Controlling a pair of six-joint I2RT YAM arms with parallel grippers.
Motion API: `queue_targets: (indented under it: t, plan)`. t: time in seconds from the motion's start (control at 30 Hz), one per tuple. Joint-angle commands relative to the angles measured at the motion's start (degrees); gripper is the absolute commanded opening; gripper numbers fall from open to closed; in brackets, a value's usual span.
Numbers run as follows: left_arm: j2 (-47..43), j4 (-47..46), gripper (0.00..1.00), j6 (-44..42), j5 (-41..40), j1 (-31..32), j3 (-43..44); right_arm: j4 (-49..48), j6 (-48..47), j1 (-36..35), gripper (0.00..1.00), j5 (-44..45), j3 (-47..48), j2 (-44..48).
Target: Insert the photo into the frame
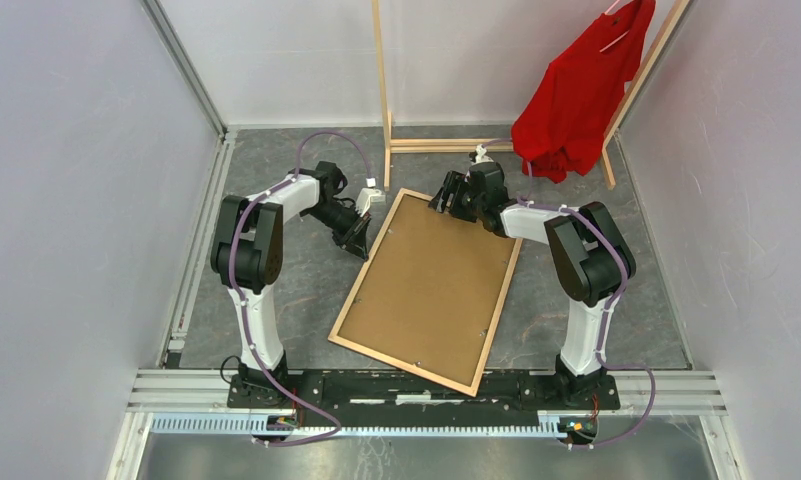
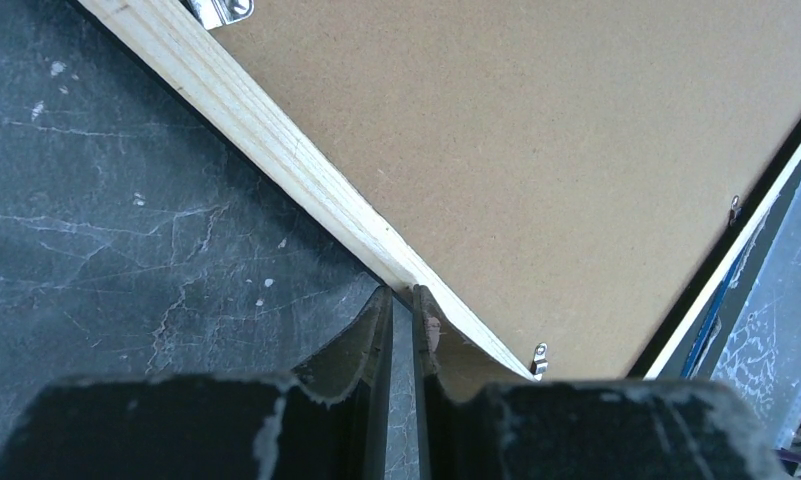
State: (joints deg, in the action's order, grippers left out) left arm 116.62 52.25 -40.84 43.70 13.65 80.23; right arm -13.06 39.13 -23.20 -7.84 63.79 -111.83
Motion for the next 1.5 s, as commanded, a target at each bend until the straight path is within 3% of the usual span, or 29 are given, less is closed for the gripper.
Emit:
queue_targets:
  t: [0.0,0.23,0.37,0.6,0.7,0.73,0.77,0.8,0.97,1.13,1.3,1.47]
  plan:
    - [0.08,0.47,0.19,-2.58,1.03,0.59,-0.24,-1.13,0.30,0.13,0.72,-0.35,1.56,-1.04]
    - [-0.33,0.48,0.19,-2.58,1.04,0.59,-0.06,-2.29,-0.52,0.15,0.72,-1.63,1.45,-0.20]
    - [-1.04,0.76,0.22,-2.44,0.40,0.59,0.56,-1.41,-4.73,0.16,0.77,-0.83,0.90,3.75]
    - [-6.68,5.14,0.56,-4.01,-1.81,-0.17,3.84,7.72,-19.76,-4.80,0.90,3.20,-7.44,20.04]
    - [-10.50,8.08,0.63,-5.35,-1.79,-0.67,5.13,12.65,-24.80,-11.69,0.93,6.20,-13.84,27.99]
    - [-11.90,9.38,0.74,-5.98,-1.49,-0.87,5.40,12.92,-25.51,-14.70,0.93,6.74,-16.69,30.73]
    - [-13.30,10.46,0.95,-6.62,-1.10,-1.23,5.49,14.90,-25.68,-17.29,0.93,7.02,-18.98,33.53]
    - [-14.98,10.92,0.99,-6.84,-0.84,-1.58,5.36,15.97,-25.69,-20.47,0.94,7.44,-21.39,35.83]
    - [-23.03,10.41,1.00,-5.48,1.27,-4.44,3.63,22.17,-24.10,-39.98,0.90,15.58,-26.63,43.84]
    - [-32.48,3.98,1.00,1.18,-1.94,-5.26,-1.94,24.35,-20.31,-56.86,0.82,23.40,-26.08,40.95]
    - [-40.89,1.64,1.00,2.44,-7.14,-5.30,-7.71,24.36,-19.08,-65.43,0.80,28.38,-22.97,34.13]
    - [-47.95,1.21,1.00,2.67,-9.03,-5.27,-13.18,24.05,-19.33,-68.17,0.75,31.33,-20.78,28.47]
